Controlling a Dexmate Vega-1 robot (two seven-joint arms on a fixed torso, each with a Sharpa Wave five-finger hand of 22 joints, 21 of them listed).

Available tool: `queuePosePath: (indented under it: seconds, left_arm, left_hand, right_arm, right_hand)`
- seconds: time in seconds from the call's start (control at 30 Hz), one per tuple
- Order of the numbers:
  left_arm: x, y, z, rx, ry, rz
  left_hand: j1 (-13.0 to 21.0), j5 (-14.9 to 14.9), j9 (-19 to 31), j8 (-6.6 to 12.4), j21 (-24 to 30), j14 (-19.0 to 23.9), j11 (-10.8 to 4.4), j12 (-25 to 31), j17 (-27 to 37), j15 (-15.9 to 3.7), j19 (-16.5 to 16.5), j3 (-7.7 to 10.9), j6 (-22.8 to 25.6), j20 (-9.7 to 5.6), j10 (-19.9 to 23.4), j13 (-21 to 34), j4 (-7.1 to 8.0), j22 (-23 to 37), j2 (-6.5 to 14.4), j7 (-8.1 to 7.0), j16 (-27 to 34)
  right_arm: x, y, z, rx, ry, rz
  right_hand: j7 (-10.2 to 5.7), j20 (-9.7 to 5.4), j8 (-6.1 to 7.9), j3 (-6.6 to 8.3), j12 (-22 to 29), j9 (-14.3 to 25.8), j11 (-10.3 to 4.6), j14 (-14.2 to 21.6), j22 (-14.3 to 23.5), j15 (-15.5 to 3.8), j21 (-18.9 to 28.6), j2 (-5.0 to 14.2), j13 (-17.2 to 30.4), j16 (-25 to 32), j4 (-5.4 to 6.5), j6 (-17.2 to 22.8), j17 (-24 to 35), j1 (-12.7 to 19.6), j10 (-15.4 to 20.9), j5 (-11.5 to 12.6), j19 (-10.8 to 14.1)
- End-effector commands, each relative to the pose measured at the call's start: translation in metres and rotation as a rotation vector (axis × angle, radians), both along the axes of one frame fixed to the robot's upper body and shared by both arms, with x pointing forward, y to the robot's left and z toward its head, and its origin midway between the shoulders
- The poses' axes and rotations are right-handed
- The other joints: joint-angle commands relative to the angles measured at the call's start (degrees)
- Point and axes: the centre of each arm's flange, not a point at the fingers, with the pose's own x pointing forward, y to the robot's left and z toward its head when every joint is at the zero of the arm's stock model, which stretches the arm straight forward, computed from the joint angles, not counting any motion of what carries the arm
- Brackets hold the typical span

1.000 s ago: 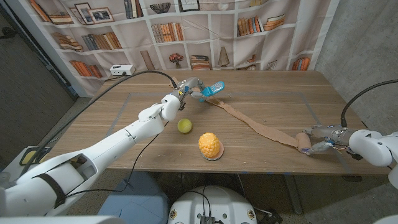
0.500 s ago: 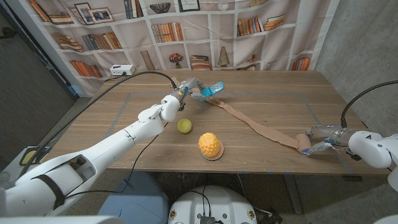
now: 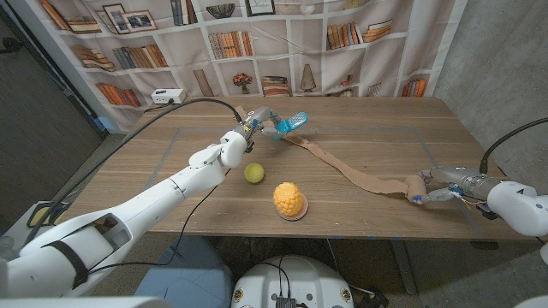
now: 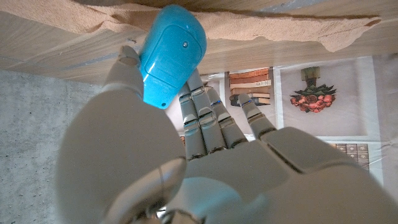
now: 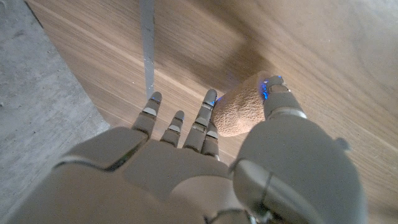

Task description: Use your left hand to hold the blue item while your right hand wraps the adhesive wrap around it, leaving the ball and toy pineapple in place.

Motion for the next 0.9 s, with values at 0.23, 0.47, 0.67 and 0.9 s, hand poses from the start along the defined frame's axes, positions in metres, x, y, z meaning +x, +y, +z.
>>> queuePosePath:
  seconds: [0.23, 0.47, 0.67, 0.9]
  left_arm:
    - [-0.003, 0.006, 0.002, -0.019, -0.025, 0.002]
    - [-0.003, 0.005, 0.002, -0.028, -0.032, -0.003]
    - [-0.004, 0.003, 0.003, -0.025, -0.04, -0.01]
    - [-0.004, 0.003, 0.005, -0.024, -0.043, -0.01]
  left_hand:
    - [9.5, 0.3, 0.3, 6.06, -0.1, 3.4, -8.42, -0.3, 0.2, -3.67, 0.1, 0.15, 10.1, -0.13, 8.6, 6.5, 0.22, 0.3, 9.8, -9.62, -0.2]
    - [9.5, 0.3, 0.3, 6.04, -0.1, 3.3, -8.46, -0.5, 0.1, -3.66, 0.1, 0.08, 10.1, -0.13, 8.6, 6.5, 0.24, 0.3, 9.8, -9.68, -0.2]
    - [9.5, 0.3, 0.3, 6.05, -0.1, 3.3, -8.46, -0.6, 0.1, -3.65, 0.1, 0.05, 10.2, -0.15, 8.7, 6.4, 0.25, 0.3, 9.8, -9.78, -0.2]
    - [9.5, 0.2, 0.3, 6.02, -0.1, 3.3, -8.46, -0.7, 0.1, -3.68, 0.1, 0.01, 10.2, -0.13, 8.7, 6.4, 0.27, 0.3, 9.9, -9.82, -0.2]
  right_arm:
    - [-0.012, 0.002, 0.039, 0.191, -0.189, 0.113]
    - [-0.018, 0.01, 0.049, 0.196, -0.217, 0.149]
    - [-0.022, 0.015, 0.054, 0.197, -0.234, 0.172]
    - [-0.025, 0.02, 0.058, 0.186, -0.25, 0.188]
  right_hand:
    - [-4.22, 0.82, 0.62, -0.13, 0.8, 0.3, 0.14, 1.6, 0.1, -2.91, 0.2, 0.82, 0.5, 0.2, -0.25, 8.7, 0.1, 0.3, 1.3, -0.2, 1.7]
    - [-4.13, 0.91, 0.73, -0.22, 1.0, 0.3, 0.17, 1.7, 0.1, -3.09, 0.0, 0.71, 0.7, 0.0, -0.37, 9.1, 0.1, 0.4, 1.4, -0.3, 1.8]
    - [-4.21, 0.86, 0.93, -0.31, 1.3, 0.3, 0.25, 2.1, 0.1, -3.58, -0.2, 0.69, 0.9, 0.0, -0.42, 9.7, 0.1, 0.5, 2.1, -0.3, 1.9]
    - [-4.46, 0.98, 1.03, -0.4, 1.3, 0.3, -0.05, 2.1, 0.1, -3.39, -0.5, 0.66, 1.0, -0.2, -0.48, 10.2, 0.1, 0.6, 2.2, -0.3, 1.7]
